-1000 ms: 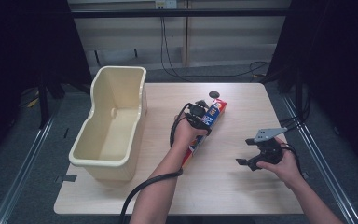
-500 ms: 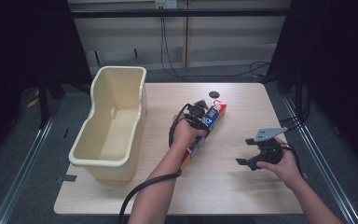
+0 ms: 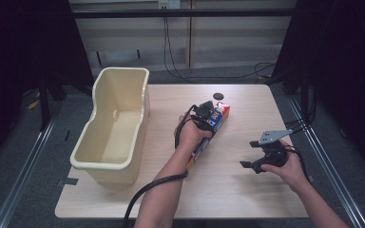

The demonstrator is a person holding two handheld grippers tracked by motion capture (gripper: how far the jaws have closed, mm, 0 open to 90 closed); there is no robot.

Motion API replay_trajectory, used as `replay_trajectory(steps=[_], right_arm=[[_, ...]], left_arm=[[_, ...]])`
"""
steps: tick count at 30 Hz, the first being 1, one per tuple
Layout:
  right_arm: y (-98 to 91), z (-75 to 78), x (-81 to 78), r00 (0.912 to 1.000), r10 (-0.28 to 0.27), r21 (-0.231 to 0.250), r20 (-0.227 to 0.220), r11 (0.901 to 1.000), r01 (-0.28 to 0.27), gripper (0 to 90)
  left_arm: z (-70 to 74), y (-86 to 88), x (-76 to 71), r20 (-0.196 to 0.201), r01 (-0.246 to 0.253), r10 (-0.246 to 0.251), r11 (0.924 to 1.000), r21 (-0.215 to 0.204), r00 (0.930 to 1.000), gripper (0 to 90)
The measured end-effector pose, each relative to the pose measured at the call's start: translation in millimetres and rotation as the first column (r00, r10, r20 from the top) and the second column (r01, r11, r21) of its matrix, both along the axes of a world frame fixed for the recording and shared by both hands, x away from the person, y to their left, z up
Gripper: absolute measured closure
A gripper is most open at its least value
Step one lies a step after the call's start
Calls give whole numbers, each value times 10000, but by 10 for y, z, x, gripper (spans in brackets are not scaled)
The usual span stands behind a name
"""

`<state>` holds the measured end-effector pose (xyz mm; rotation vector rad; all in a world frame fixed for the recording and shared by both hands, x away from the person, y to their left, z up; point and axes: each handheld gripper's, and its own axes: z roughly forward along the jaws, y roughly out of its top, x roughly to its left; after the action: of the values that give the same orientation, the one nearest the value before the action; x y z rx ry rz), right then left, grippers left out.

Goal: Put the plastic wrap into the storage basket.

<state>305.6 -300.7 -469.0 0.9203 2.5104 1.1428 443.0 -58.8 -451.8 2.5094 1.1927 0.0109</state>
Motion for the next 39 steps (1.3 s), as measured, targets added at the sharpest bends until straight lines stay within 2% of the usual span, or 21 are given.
replay_trajectory(steps=[4, 7, 11, 13, 16, 19, 23, 35, 39], right_arm=[[-5, 8, -6, 10000, -41, 27, -30, 10000, 41, 73], [-10, 9, -1, 10000, -62, 18, 48, 10000, 62, 73], [-5, 12, 1, 10000, -27, 32, 78, 10000, 27, 73], [0, 10, 1, 10000, 7, 20, 57, 10000, -7, 73], [3, 10, 3, 10000, -12, 54, 73, 10000, 12, 73], [5, 13, 2, 10000, -18, 72, 57, 10000, 18, 73], [18, 10, 4, 10000, 27, 62, 87, 10000, -27, 72], [44, 8, 6, 9999, 113, 59, 55, 9999, -114, 67], [45, 8, 7, 9999, 93, 83, 38, 9999, -94, 58]], left_arm=[[72, 44, -21, -381, -33, 29, 9999, -106, 9993, 406], [165, 88, -26, -460, 14, -12, 10000, 54, 9989, 406], [296, 158, -31, -618, -4, -4, 9999, -134, 9981, 407], [372, 189, -35, -707, -13, 6, 10000, -95, 9975, 407], [480, 234, -41, -556, -36, 37, 10000, 20, 9984, 407], [575, 296, -41, -747, -194, 191, 9998, -28, 9970, 406], [698, 358, -52, -651, -86, 100, 9997, 219, 9978, 407], [976, 535, -68, -793, -426, 424, 9991, -6, 9959, 406], [1062, 582, -72, -809, -515, 520, 9986, 86, 9954, 406]])
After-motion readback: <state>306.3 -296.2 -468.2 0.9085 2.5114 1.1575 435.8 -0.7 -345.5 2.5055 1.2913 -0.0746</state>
